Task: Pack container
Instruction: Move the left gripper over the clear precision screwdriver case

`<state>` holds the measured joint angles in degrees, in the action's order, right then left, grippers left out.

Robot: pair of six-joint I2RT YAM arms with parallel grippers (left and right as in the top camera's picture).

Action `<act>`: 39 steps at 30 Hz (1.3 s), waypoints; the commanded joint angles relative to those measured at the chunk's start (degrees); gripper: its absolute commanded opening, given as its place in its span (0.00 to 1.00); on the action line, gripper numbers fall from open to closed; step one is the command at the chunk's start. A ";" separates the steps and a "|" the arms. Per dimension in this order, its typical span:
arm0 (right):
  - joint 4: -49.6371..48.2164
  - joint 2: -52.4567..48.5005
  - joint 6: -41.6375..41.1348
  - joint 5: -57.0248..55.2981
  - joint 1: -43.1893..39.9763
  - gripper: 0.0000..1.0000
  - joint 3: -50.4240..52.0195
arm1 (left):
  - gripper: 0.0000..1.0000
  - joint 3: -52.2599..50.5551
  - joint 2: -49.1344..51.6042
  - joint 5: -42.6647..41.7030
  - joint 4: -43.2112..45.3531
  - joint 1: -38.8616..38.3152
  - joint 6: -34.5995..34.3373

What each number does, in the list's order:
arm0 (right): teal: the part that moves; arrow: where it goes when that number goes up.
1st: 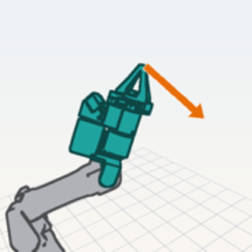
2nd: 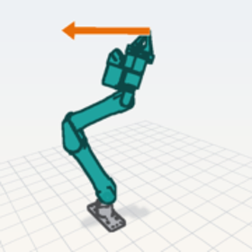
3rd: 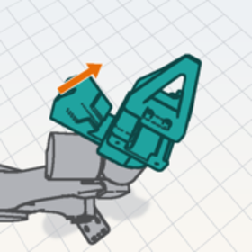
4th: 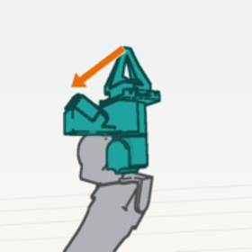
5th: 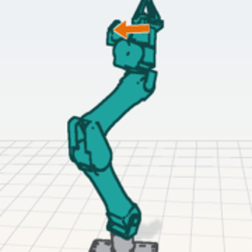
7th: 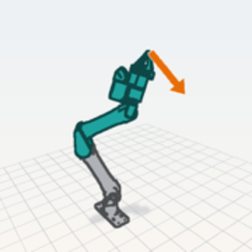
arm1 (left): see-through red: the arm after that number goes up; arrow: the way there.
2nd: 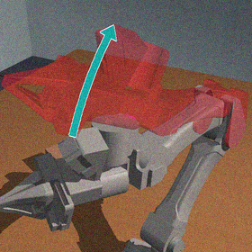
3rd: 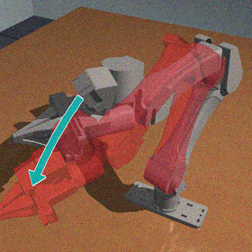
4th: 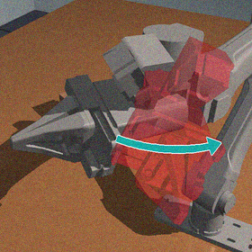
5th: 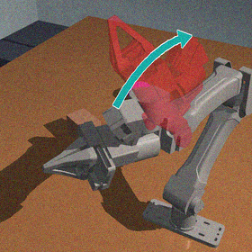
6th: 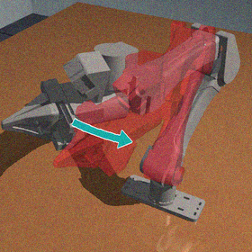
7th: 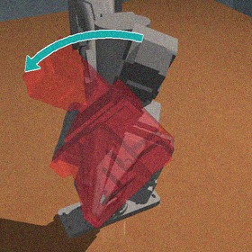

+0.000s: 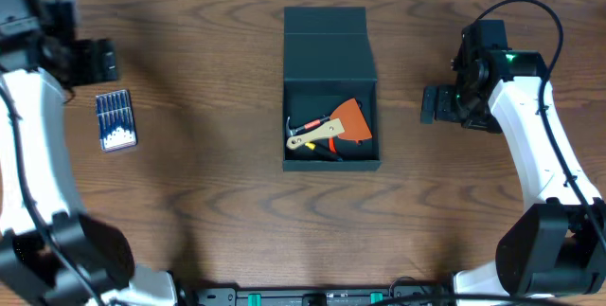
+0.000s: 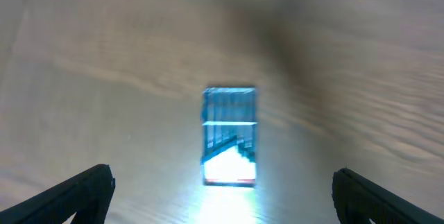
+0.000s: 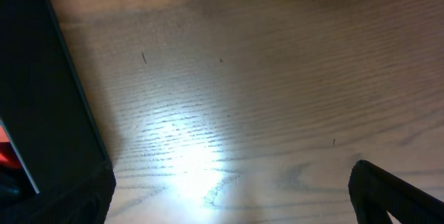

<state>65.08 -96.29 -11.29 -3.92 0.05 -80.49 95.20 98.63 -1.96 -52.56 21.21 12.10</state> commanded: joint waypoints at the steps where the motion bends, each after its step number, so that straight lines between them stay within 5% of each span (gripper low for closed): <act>1: -0.17 -0.39 0.68 -0.57 -0.50 0.99 0.35 | 0.98 -0.48 4.70 -1.51 -0.61 3.10 -2.21; 9: -0.98 -0.39 0.63 -0.55 -0.50 0.99 0.35 | 0.99 -0.48 16.31 -2.16 -0.76 2.75 -2.25; 14: -1.73 -0.39 0.63 -0.55 -0.50 0.99 0.35 | 0.99 -0.48 19.82 -2.14 -0.07 0.22 3.50; 39: -1.81 -0.39 0.66 -0.57 -0.50 0.99 0.33 | 0.99 -3.69 21.22 -1.88 5.51 -0.24 3.98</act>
<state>63.35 -96.31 -11.29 -3.92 0.05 -80.49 92.31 119.15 -3.90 -47.31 20.16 16.36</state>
